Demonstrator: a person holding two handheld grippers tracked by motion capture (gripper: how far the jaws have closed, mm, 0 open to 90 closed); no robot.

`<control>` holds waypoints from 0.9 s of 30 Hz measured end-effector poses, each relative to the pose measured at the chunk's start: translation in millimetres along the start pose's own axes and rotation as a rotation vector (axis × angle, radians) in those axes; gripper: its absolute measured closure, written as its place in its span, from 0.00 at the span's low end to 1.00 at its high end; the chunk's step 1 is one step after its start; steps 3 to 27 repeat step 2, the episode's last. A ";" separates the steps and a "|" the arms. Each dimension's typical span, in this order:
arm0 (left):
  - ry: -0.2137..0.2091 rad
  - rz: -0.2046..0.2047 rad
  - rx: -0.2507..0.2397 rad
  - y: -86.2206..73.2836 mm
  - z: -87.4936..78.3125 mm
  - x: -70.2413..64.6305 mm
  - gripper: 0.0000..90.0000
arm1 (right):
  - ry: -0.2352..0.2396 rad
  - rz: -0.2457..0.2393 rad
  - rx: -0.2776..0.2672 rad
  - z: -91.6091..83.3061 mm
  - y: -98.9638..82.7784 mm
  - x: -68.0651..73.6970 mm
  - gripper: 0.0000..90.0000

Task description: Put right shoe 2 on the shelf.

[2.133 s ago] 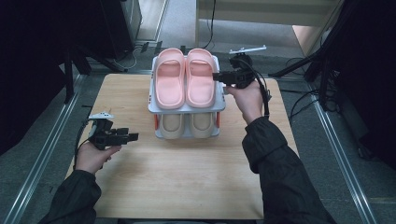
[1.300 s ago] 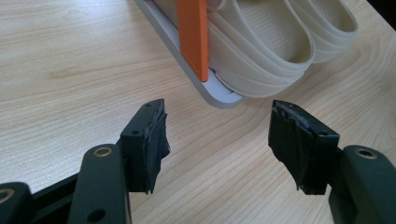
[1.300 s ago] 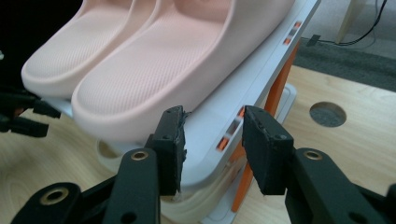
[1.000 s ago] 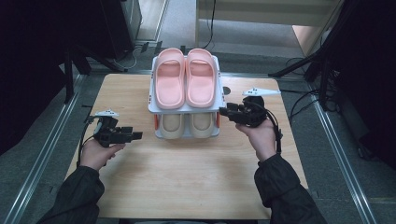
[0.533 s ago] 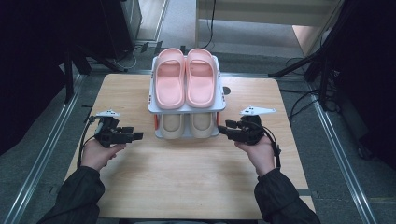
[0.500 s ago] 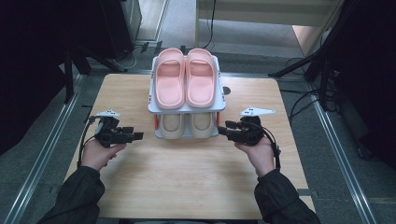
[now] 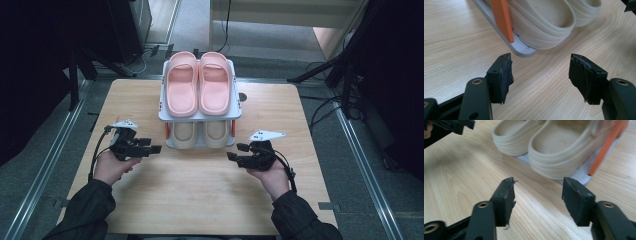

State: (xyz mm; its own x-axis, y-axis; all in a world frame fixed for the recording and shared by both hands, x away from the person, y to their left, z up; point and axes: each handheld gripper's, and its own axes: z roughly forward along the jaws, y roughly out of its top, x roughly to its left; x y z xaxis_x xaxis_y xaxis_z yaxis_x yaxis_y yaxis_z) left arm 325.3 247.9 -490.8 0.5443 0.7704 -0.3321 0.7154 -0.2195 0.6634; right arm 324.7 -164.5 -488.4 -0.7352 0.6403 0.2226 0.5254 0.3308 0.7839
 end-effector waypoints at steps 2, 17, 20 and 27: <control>0.009 0.003 -0.010 -0.7 3.3 -4.2 0.36 | 0.019 -0.019 -0.002 2.8 0.4 2.3 0.41; 0.009 0.003 -0.010 -0.7 3.3 -4.2 0.36 | 0.019 -0.019 -0.002 2.8 0.4 2.3 0.41; 0.009 0.003 -0.010 -0.7 3.3 -4.2 0.36 | 0.019 -0.019 -0.002 2.8 0.4 2.3 0.41; 0.009 0.003 -0.010 -0.7 3.3 -4.2 0.36 | 0.019 -0.019 -0.002 2.8 0.4 2.3 0.41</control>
